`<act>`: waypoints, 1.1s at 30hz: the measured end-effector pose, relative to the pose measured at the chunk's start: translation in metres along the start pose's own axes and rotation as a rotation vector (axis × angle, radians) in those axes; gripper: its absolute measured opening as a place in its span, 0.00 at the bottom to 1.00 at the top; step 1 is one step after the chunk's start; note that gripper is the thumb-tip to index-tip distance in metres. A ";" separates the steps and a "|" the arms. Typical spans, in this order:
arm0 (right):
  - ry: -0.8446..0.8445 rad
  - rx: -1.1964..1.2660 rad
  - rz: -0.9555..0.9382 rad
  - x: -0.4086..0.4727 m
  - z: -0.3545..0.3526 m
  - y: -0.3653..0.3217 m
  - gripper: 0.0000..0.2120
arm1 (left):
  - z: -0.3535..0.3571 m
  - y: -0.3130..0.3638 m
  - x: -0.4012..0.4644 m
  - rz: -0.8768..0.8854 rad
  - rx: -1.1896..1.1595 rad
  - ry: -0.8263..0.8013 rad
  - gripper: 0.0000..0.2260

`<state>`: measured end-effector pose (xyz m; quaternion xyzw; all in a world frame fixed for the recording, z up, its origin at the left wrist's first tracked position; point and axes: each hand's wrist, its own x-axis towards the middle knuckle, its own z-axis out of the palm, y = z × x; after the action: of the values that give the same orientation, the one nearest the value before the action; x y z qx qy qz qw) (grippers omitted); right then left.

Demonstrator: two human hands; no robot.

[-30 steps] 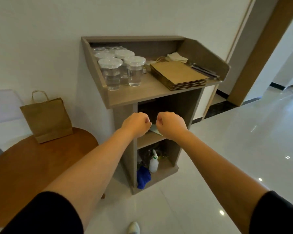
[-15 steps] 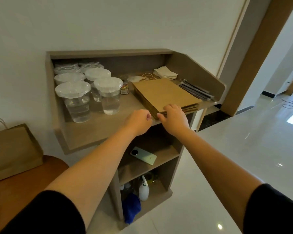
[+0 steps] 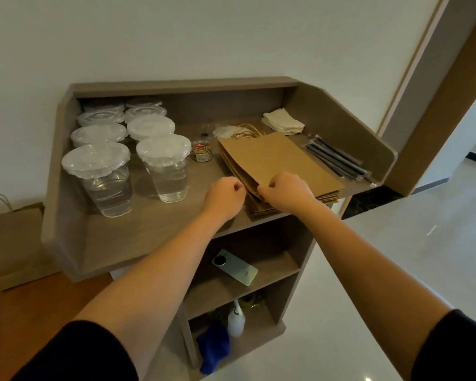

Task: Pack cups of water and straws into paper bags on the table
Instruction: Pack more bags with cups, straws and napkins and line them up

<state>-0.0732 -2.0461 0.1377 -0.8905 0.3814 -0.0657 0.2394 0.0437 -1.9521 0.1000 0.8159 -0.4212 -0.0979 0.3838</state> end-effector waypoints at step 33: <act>-0.442 0.970 0.161 -0.153 0.020 -0.075 0.29 | -0.050 -0.025 -0.255 -0.108 -0.302 0.165 0.08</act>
<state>-0.1257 -1.8852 0.1664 -0.6384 0.3148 -0.0269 0.7019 -0.0765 -1.7212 0.0745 0.7755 -0.3244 -0.1131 0.5297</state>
